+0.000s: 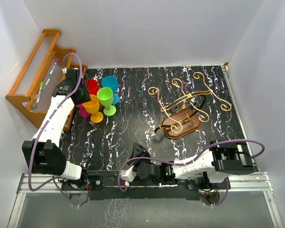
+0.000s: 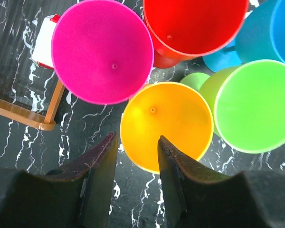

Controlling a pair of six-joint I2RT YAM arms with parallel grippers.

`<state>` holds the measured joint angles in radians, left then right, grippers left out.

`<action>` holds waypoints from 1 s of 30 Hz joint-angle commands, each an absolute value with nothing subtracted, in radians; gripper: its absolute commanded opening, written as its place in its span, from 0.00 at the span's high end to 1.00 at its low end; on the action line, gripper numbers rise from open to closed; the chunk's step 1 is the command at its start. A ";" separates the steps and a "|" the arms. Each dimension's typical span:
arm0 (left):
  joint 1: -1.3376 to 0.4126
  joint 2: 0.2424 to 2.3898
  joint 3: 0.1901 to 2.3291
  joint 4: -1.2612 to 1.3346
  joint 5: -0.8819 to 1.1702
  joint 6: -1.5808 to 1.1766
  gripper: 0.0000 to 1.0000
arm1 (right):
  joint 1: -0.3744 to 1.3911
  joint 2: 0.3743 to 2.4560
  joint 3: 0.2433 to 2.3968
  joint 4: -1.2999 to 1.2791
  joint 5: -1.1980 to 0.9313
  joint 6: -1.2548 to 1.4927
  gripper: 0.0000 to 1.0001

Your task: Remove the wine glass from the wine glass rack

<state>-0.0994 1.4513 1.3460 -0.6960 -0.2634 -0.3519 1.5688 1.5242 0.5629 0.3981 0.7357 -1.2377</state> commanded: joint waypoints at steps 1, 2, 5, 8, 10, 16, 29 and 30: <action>-0.094 1.307 1.388 -0.731 -0.192 -0.369 0.61 | 1.562 1.486 0.664 0.398 0.762 -1.180 0.56; -0.094 1.274 1.372 -0.709 -0.159 -0.367 0.61 | 1.562 1.484 0.685 0.391 0.762 -1.175 0.56; -0.094 1.158 1.302 -0.621 -0.097 -0.364 0.60 | 1.539 1.468 0.776 0.336 0.743 -1.137 0.56; -0.094 1.047 1.222 -0.539 -0.082 -0.368 0.55 | 1.476 1.460 0.913 0.248 0.706 -1.053 0.56; -0.093 0.993 1.181 -0.513 -0.093 -0.381 0.54 | 1.415 1.464 1.019 0.208 0.683 -0.998 0.56; -0.092 0.925 1.119 -0.501 -0.108 -0.396 0.53 | 1.164 1.533 1.408 0.030 0.608 -0.756 0.55; -0.092 0.883 0.990 -0.387 0.015 -0.357 0.52 | 0.457 1.525 1.846 -0.461 0.019 0.132 0.54; -0.093 0.880 0.987 -0.377 0.031 -0.345 0.52 | 0.415 1.484 1.806 -0.443 -0.047 0.170 0.54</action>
<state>-0.0990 0.9146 1.0023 -0.4461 -0.0486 -0.3794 0.5331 1.6520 1.9205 -0.3901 0.2455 -0.1555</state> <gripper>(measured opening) 0.472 0.460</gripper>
